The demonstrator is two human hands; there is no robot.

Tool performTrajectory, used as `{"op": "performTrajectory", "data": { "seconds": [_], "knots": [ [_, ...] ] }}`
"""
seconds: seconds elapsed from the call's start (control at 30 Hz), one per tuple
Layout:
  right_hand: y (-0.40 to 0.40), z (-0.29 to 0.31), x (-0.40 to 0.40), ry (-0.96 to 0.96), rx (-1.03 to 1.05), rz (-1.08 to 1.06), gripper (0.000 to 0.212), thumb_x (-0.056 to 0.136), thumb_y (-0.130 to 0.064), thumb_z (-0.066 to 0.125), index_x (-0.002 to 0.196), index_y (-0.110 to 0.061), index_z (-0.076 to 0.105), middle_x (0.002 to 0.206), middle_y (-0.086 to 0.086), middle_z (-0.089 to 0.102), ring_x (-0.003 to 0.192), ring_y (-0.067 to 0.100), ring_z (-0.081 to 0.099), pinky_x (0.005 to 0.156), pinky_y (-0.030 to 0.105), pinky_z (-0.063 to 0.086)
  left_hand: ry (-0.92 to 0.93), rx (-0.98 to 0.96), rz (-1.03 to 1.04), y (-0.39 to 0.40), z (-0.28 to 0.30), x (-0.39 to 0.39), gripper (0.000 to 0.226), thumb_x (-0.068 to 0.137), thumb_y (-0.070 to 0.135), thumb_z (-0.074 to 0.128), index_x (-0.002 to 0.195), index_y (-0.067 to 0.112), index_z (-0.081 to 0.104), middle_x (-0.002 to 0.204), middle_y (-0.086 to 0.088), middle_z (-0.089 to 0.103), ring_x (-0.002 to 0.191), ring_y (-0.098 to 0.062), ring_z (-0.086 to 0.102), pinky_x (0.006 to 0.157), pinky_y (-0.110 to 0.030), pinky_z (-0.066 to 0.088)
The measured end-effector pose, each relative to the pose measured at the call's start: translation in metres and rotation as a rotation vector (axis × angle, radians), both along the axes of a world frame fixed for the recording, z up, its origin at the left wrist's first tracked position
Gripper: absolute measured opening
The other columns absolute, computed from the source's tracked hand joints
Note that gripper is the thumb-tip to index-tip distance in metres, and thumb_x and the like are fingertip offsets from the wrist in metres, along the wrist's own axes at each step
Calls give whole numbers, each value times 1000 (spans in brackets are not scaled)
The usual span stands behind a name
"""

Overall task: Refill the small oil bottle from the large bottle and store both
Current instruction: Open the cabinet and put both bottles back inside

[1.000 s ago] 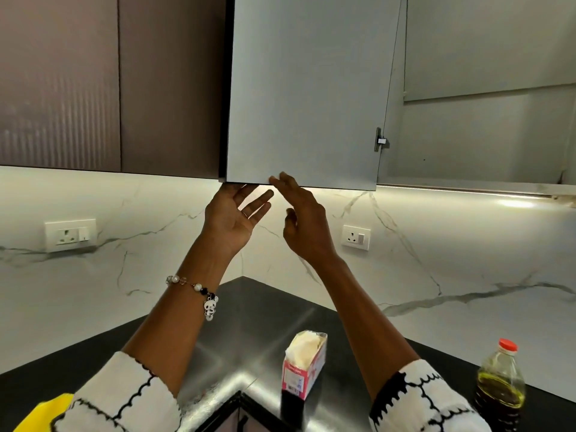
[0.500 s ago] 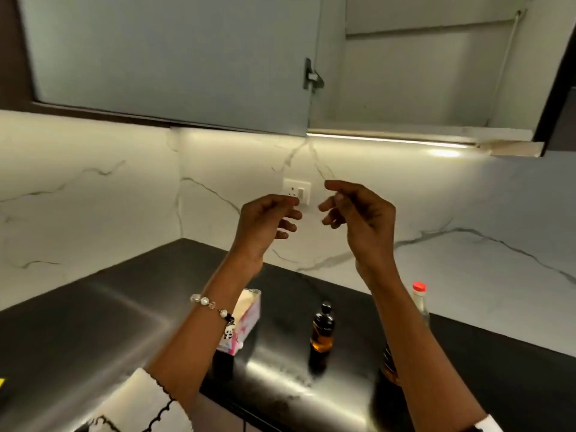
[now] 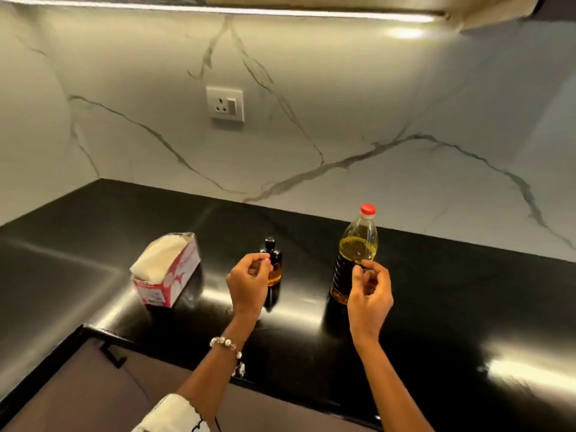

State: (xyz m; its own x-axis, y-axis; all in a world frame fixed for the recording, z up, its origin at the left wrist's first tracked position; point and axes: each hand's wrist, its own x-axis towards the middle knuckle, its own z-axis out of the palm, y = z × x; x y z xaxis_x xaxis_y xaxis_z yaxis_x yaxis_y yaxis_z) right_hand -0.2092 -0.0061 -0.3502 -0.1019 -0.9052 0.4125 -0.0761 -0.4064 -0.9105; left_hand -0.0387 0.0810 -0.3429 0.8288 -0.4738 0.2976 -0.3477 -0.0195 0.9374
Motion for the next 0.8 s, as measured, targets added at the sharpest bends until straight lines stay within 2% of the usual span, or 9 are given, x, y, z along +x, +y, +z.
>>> {"op": "performTrajectory", "data": {
  "seconds": [0.07, 0.13, 0.23, 0.33, 0.43, 0.5, 0.63, 0.7, 0.8],
  "knots": [
    [-12, -31, -2, 79, 75, -89, 31, 85, -31, 68, 110, -20, 54, 94, 1, 52, 88, 19, 50, 74, 45, 51, -13, 63, 71, -11, -27, 6, 12, 84, 8, 68, 92, 17, 69, 81, 0, 70, 77, -18, 68, 71, -32, 56],
    [-23, -53, -1, 141, 139, -125, 54, 78, -40, 73, 121, -18, 49, 106, 2, 49, 99, 17, 44, 80, 44, 50, -46, 117, 87, -21, -49, 14, 18, 82, 8, 71, 99, 13, 68, 91, -3, 68, 83, -21, 66, 76, -36, 55],
    [-39, -70, 5, 203, 233, -69, 81, 70, -41, 80, 135, -15, 39, 126, 5, 44, 117, 15, 37, 95, 38, 45, -16, 191, 53, -36, -72, 25, 44, 79, 12, 76, 119, 11, 59, 114, -4, 60, 101, -17, 56, 89, -33, 49],
    [-52, -78, 16, 218, 273, -20, 95, 64, -42, 84, 140, -21, 32, 135, 2, 40, 127, 16, 34, 101, 34, 37, 66, 219, -23, -52, -81, 33, 64, 74, 13, 81, 130, 14, 49, 123, 1, 50, 111, -12, 49, 96, -29, 43],
    [-66, -79, 28, 208, 298, -31, 101, 59, -43, 86, 141, -24, 31, 135, 1, 44, 123, 11, 36, 102, 33, 35, 119, 235, -73, -66, -86, 42, 72, 71, 13, 83, 133, 16, 47, 123, 6, 49, 113, -11, 49, 97, -28, 42],
    [-74, -80, 33, 176, 322, -35, 100, 56, -44, 87, 138, -26, 33, 133, 1, 48, 122, 14, 44, 103, 37, 41, 146, 248, -83, -73, -88, 48, 71, 68, 14, 85, 130, 14, 49, 122, 2, 54, 110, -15, 53, 96, -29, 43],
    [-85, -80, 39, 175, 333, -7, 97, 54, -41, 90, 134, -24, 38, 127, -1, 55, 117, 16, 54, 101, 40, 47, 171, 279, -126, -84, -93, 58, 62, 63, 19, 89, 117, 15, 58, 109, -2, 66, 98, -19, 60, 83, -26, 43],
    [-86, -77, 42, 181, 322, 5, 89, 54, -36, 91, 127, -22, 43, 122, -4, 57, 112, 14, 56, 98, 34, 48, 148, 287, -145, -85, -94, 62, 60, 60, 22, 90, 112, 16, 60, 103, 1, 67, 94, -18, 62, 83, -27, 45],
    [-86, -69, 47, 211, 291, 48, 82, 53, -27, 92, 119, -26, 45, 113, -7, 57, 104, 10, 57, 87, 18, 45, 108, 305, -187, -85, -87, 63, 52, 59, 22, 91, 102, 21, 61, 94, 5, 65, 87, -13, 60, 79, -23, 44]
  ]
}}
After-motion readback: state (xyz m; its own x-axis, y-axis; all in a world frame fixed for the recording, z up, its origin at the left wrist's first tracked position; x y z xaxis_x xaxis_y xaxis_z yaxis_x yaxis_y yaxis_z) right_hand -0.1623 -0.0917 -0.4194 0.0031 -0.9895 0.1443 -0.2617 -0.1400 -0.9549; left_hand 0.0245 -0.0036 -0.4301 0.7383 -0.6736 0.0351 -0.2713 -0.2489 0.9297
